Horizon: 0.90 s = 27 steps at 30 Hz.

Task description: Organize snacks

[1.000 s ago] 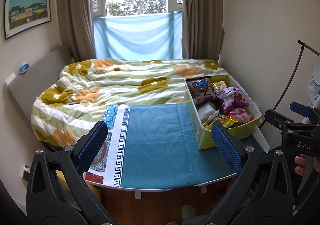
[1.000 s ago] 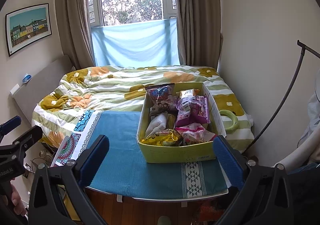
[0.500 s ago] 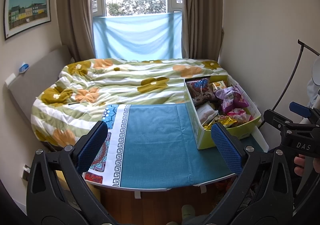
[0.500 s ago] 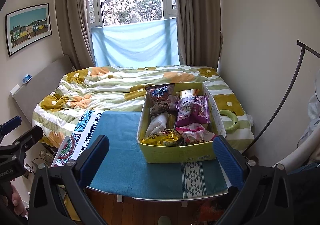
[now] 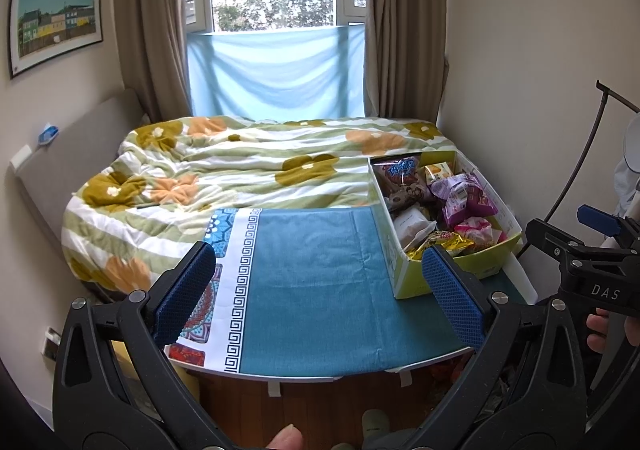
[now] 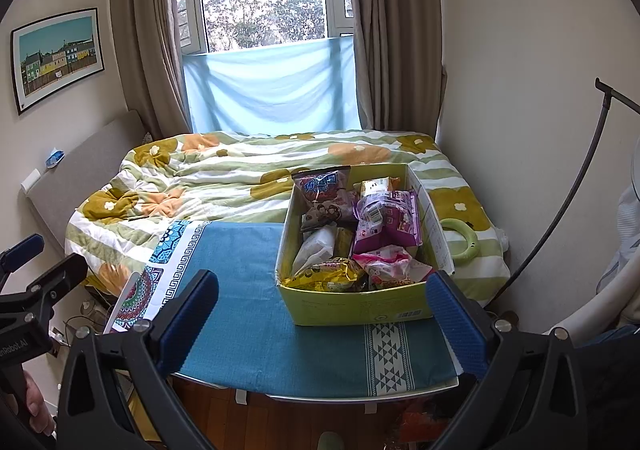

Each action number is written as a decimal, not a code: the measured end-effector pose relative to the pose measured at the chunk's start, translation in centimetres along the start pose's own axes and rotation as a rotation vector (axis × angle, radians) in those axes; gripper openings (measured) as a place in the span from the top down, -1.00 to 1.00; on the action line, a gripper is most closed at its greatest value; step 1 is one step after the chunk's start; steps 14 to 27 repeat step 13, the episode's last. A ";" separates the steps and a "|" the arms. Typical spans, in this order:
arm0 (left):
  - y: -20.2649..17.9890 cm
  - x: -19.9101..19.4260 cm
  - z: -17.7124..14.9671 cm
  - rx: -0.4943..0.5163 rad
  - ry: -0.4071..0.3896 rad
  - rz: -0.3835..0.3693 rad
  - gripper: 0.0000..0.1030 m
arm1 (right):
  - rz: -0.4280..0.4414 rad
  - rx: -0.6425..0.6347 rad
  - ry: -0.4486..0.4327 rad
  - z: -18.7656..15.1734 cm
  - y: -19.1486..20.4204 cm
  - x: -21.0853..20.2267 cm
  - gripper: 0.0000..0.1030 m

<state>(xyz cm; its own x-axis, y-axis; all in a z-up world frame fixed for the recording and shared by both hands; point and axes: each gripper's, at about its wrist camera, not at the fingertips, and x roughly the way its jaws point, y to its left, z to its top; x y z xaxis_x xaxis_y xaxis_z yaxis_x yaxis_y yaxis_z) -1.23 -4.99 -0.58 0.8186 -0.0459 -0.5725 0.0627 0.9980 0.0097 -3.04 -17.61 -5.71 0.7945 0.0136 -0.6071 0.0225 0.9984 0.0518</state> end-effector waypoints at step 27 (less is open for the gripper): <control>0.5 0.1 0.1 -0.016 -0.014 0.023 -0.99 | 0.005 -0.001 0.003 -0.1 0.5 -0.1 -0.99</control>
